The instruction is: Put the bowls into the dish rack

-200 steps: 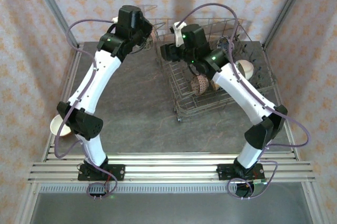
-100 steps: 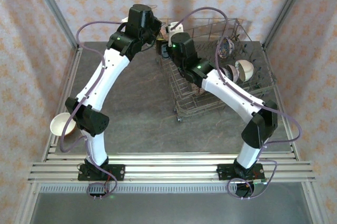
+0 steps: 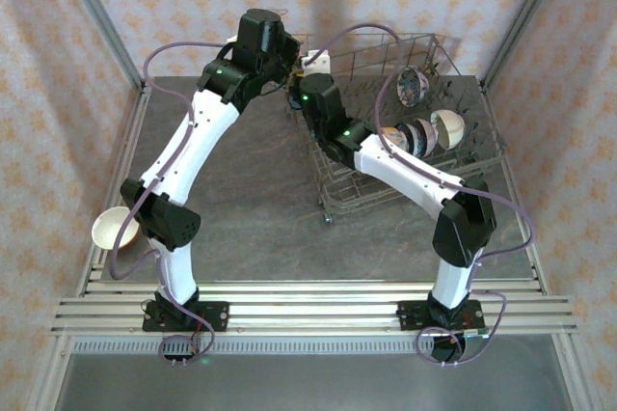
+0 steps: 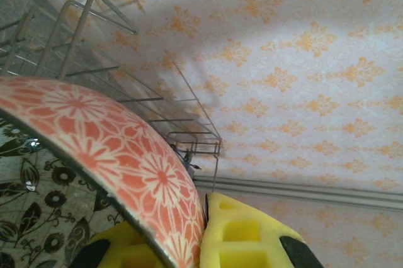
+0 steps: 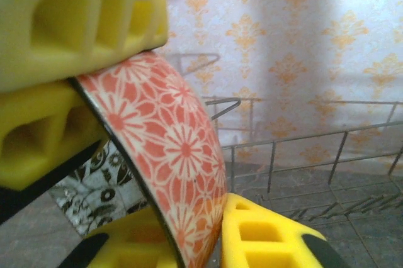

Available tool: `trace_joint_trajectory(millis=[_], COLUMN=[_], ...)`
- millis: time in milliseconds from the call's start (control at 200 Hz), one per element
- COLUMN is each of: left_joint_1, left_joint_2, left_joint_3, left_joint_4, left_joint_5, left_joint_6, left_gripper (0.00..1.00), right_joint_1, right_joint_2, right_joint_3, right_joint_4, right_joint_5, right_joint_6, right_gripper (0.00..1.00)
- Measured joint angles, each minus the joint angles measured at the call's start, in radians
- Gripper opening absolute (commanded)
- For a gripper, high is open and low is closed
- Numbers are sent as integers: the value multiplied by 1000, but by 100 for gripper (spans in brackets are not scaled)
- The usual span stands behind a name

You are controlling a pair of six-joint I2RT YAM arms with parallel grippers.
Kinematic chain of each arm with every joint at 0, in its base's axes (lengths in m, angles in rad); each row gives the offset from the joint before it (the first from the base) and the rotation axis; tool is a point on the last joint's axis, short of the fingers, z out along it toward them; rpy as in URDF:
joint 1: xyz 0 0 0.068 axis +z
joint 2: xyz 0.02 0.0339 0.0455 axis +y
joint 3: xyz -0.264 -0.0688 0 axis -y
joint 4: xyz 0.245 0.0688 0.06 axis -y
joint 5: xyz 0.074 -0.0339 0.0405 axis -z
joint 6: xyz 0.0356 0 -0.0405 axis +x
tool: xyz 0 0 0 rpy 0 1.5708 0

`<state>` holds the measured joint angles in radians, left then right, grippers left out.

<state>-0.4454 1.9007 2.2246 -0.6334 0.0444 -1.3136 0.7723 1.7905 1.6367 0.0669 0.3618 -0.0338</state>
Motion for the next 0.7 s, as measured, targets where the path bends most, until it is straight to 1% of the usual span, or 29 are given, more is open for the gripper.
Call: trace_joint_trajectory(millis=[50, 100, 175, 195, 260, 375, 415, 455, 475, 525, 551, 701], left_joint_1=[-3, -11, -16, -17, -18, -18, -18, -18, -18, -18, -18, -14], left_joint_2=[0, 0, 0, 0, 0, -3, -9, -19, -24, -42, -55, -143], left_joint_3=[0, 0, -2, -4, -12, -16, -17, -17, -17, -18, -21, -51], left_joint_4=[10, 18, 18, 17, 15, 19, 19, 22, 23, 29, 33, 70], left_joint_5=[2, 9, 28, 31, 44, 43, 37, 29, 24, 15, 8, -28], left_joint_6=[-3, -2, 5, 9, 32, 61, 87, 118, 126, 161, 172, 264], left_gripper=[13, 13, 18, 22, 42, 66, 78, 85, 91, 95, 99, 99], right_joint_1=[3, 3, 1, 1, 0, -4, -7, -14, -18, -32, -40, -92], right_joint_2=[0, -1, -6, -6, -6, -6, -6, -6, -6, -6, -6, -5], right_joint_3=[-1, -11, -35, -39, -42, -35, -26, -15, -9, 7, 15, 61], right_joint_4=[10, 32, 64, 69, 69, 37, 11, -20, -34, -76, -97, -215], right_joint_5=[31, 65, 103, 113, 136, 169, 174, 175, 174, 174, 174, 177], right_joint_6=[-1, 2, 0, -1, -9, -15, -10, 6, 14, 44, 60, 130], right_gripper=[3, 0, 0, 0, 0, 0, 0, 0, 0, 0, 0, 0])
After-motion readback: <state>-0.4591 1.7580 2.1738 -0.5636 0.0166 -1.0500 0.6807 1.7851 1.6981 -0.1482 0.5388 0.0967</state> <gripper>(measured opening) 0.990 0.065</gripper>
